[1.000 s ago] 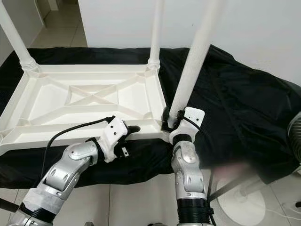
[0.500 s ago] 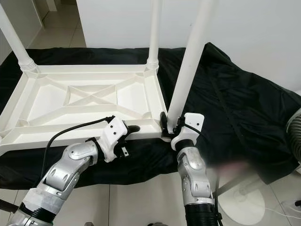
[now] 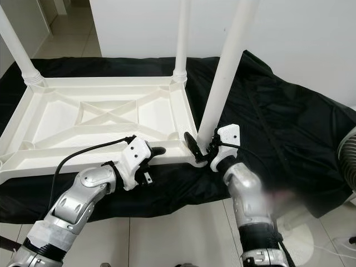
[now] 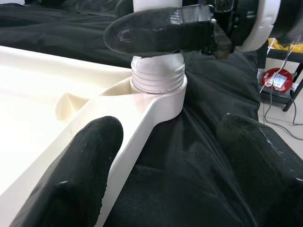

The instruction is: Building children table

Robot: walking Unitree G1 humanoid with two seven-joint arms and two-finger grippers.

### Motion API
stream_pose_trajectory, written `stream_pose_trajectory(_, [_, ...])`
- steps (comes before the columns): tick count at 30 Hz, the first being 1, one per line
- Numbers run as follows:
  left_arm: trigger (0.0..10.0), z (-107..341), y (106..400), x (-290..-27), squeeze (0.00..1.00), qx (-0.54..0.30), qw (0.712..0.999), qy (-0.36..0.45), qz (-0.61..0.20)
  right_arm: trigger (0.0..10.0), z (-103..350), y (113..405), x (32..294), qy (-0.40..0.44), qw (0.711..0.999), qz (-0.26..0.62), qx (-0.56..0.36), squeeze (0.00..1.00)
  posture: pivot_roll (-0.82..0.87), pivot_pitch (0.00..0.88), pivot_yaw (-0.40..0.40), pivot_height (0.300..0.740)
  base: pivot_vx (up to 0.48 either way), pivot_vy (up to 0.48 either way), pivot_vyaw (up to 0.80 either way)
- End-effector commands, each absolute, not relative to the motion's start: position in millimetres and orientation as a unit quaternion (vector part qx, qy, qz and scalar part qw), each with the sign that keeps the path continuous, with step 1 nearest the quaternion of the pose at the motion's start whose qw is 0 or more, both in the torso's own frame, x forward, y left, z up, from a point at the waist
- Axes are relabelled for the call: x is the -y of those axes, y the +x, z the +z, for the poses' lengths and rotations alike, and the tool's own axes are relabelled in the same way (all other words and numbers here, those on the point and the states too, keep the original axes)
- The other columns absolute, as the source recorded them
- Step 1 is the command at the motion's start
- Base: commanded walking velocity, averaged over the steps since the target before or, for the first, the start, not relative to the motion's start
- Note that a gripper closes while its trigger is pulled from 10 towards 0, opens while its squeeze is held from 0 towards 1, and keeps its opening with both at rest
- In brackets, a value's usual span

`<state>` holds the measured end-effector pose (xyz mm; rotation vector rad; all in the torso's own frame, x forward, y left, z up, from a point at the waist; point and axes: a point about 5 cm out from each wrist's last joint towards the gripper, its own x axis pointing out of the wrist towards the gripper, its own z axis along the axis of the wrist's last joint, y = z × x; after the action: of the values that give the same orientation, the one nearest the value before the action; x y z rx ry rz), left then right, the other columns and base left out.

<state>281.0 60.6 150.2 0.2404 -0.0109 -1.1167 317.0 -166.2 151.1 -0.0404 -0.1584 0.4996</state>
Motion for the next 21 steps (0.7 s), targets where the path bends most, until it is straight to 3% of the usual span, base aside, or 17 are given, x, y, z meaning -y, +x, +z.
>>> stream_pose_trajectory(1, [10.0, 148.6, 283.2, -61.5, 0.0, 0.002, 0.847, 0.12, -0.517, 3.6, 150.1, 317.9, 166.5, -0.025, 0.963, 0.257, 0.077, 0.0, -0.07, 0.059, -0.02, 0.74, 0.0, 0.0, 0.0])
stream_pose_trajectory(2, [10.0, 148.6, 283.2, -62.1, 0.0, 0.002, 0.847, 0.121, -0.517, 0.0, 149.4, 319.6, 169.0, -0.036, 0.96, 0.267, 0.072, 0.0, -0.07, 0.059, -0.02, 0.74, 0.0, 0.0, 0.0])
stream_pose_trajectory(16, [10.0, 148.2, 282.2, -63.0, 0.0, 0.001, 0.848, 0.121, -0.516, 0.0, 142.7, 319.2, 177.7, -0.045, 0.956, 0.283, 0.057, 0.0, -0.07, 0.059, -0.021, 0.74, 0.0, 0.0, 0.0])
stream_pose_trajectory(17, [10.0, 148.1, 282.1, -62.7, 0.0, 0.001, 0.848, 0.121, -0.516, 10.0, 142.2, 318.4, 177.8, -0.038, 0.958, 0.279, 0.053, 0.0, -0.07, 0.06, -0.021, 0.74, 0.0, 0.0, 0.0])
stream_pose_trajectory(21, [10.0, 148.2, 282.3, -63.3, 0.0, 0.001, 0.848, 0.122, -0.516, 10.0, 147.6, 319.7, 173.0, -0.004, 0.971, 0.235, 0.046, 0.0, -0.07, 0.062, -0.021, 0.74, 0.0, 0.0, 0.0])
